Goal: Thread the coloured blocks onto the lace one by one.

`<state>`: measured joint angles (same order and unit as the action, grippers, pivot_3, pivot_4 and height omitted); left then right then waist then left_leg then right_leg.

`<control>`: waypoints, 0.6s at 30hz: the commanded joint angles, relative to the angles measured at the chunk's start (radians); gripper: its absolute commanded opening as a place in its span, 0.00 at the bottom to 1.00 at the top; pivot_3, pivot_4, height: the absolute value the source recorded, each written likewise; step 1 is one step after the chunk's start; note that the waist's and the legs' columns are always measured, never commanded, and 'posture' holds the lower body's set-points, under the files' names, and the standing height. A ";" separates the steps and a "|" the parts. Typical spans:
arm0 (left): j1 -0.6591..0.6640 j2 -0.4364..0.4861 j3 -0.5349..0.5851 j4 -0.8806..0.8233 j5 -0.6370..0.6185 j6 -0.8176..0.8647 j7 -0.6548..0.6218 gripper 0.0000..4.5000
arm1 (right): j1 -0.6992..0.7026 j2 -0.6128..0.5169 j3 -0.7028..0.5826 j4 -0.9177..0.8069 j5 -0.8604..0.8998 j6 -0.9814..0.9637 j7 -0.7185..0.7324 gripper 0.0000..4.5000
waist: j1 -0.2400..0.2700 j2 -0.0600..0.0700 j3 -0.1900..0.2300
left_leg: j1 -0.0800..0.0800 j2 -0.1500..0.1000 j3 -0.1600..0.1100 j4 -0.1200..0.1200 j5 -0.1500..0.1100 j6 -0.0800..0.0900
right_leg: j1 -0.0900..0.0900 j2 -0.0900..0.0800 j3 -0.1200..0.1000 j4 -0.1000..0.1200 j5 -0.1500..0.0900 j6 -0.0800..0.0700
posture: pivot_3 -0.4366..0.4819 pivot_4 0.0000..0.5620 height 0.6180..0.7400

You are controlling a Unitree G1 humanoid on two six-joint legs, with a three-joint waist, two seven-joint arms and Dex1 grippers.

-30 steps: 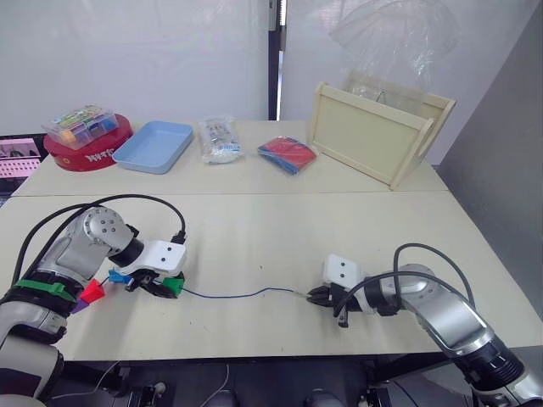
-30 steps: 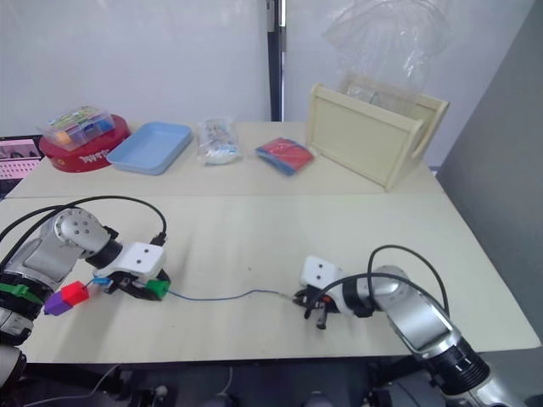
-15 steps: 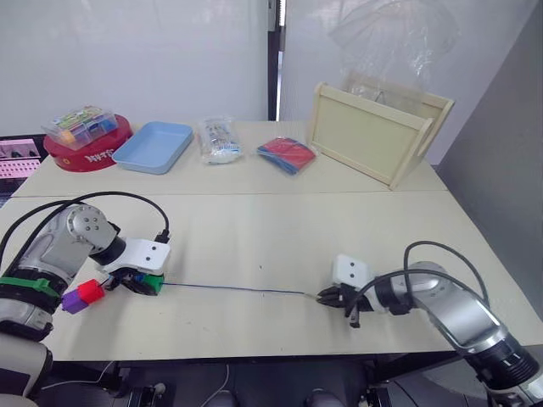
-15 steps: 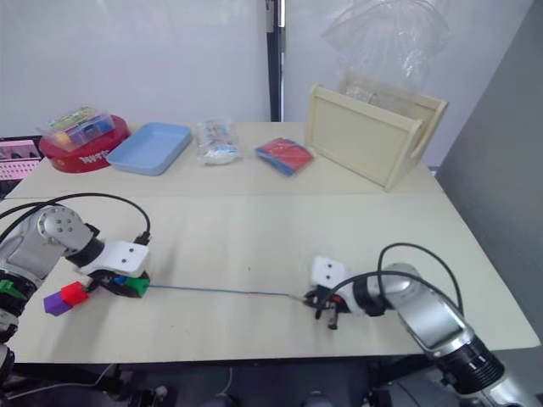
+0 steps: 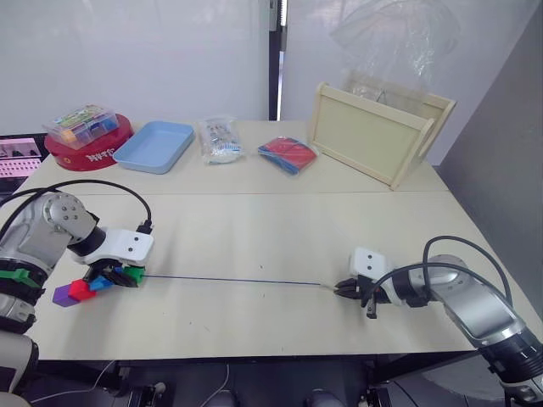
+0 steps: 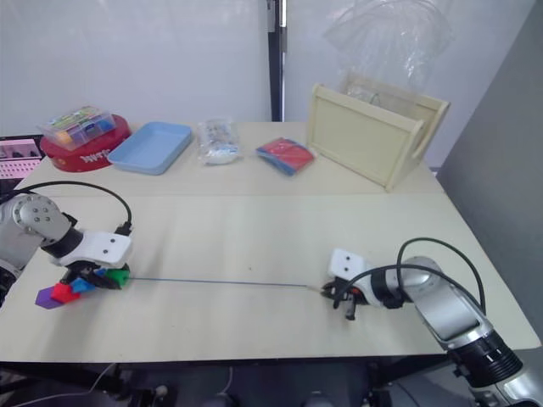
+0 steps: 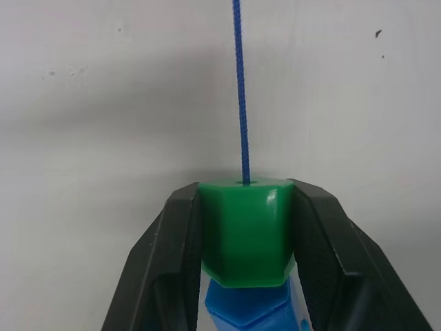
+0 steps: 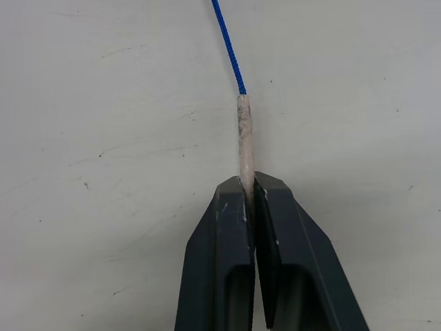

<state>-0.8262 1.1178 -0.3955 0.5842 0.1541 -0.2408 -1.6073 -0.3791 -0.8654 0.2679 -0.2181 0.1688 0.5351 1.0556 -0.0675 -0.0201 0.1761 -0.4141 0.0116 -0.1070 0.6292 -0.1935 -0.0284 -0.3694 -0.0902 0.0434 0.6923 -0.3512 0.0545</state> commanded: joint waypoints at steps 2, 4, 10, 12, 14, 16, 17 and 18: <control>-0.022 0.041 -0.014 -0.003 -0.016 -0.013 -0.007 0.29 | 0.035 -0.047 0.002 -0.004 -0.045 0.031 -0.007 0.00 | 0.000 0.000 0.000 | 0.000 0.000 0.000 0.000 0.000 0.000 | 0.000 0.000 0.000 0.000 0.000 0.000 | 0.48 0.27 1.00; -0.016 0.047 -0.021 -0.011 -0.028 -0.017 -0.007 0.29 | 0.041 -0.056 0.002 -0.005 -0.044 0.034 -0.008 0.00 | 0.003 0.000 0.000 | 0.000 0.000 0.000 0.000 0.000 0.000 | 0.000 0.000 0.000 0.000 0.000 0.000 | 0.48 0.27 1.00; 0.051 0.064 -0.001 -0.041 -0.054 -0.009 -0.007 0.29 | 0.045 -0.082 0.000 0.016 -0.053 0.007 -0.006 0.00 | 0.005 0.000 0.000 | 0.000 0.000 0.000 0.000 0.000 0.000 | 0.000 -0.001 0.000 0.000 0.000 0.000 | 0.48 0.27 1.00; 0.063 0.058 0.016 -0.034 -0.044 -0.014 -0.005 0.29 | 0.036 -0.072 0.005 0.027 -0.052 -0.008 -0.006 0.00 | 0.004 0.000 0.000 | 0.000 0.000 0.000 0.000 0.000 0.000 | 0.000 -0.001 0.000 0.000 0.000 0.000 | 0.48 0.27 1.00; 0.071 0.047 0.031 -0.025 -0.038 -0.023 0.011 0.29 | 0.025 -0.066 0.016 0.040 -0.063 -0.020 -0.005 0.00 | 0.004 -0.001 0.000 | 0.000 0.000 0.000 0.000 0.000 0.000 | 0.000 0.000 0.000 -0.001 0.000 0.000 | 0.48 0.27 1.00; 0.076 0.040 0.038 -0.019 -0.034 -0.036 0.029 0.29 | 0.012 -0.055 0.023 0.053 -0.069 -0.027 -0.007 0.00 | 0.004 -0.001 0.000 | 0.000 0.000 0.000 0.001 0.000 0.000 | 0.000 0.000 0.000 -0.001 0.000 0.000 | 0.48 0.27 1.00; 0.080 0.036 0.043 -0.018 -0.034 -0.040 0.035 0.29 | 0.004 -0.045 0.028 0.056 -0.070 -0.030 -0.007 0.00 | 0.004 -0.002 0.000 | 0.000 0.000 0.000 0.001 0.000 0.000 | 0.000 0.000 0.000 0.000 0.000 0.000 | 0.48 0.27 1.00; 0.086 0.033 0.048 -0.021 -0.035 -0.039 0.038 0.29 | -0.005 -0.034 0.033 0.057 -0.071 -0.029 -0.006 0.00 | 0.003 -0.002 0.000 | 0.000 0.000 0.000 0.001 0.000 0.000 | 0.000 0.000 0.000 0.000 0.000 0.000 | 0.48 0.27 1.00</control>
<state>-0.7395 1.1430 -0.3808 0.5612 0.1136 -0.2673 -1.5791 -0.3879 -0.9027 0.2821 -0.1948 0.1377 0.4933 1.0623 -0.0641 -0.0218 0.1758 -0.4141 0.0118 -0.1070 0.6304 -0.1935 -0.0284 -0.3690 -0.0901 0.0434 0.6923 -0.3512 0.0545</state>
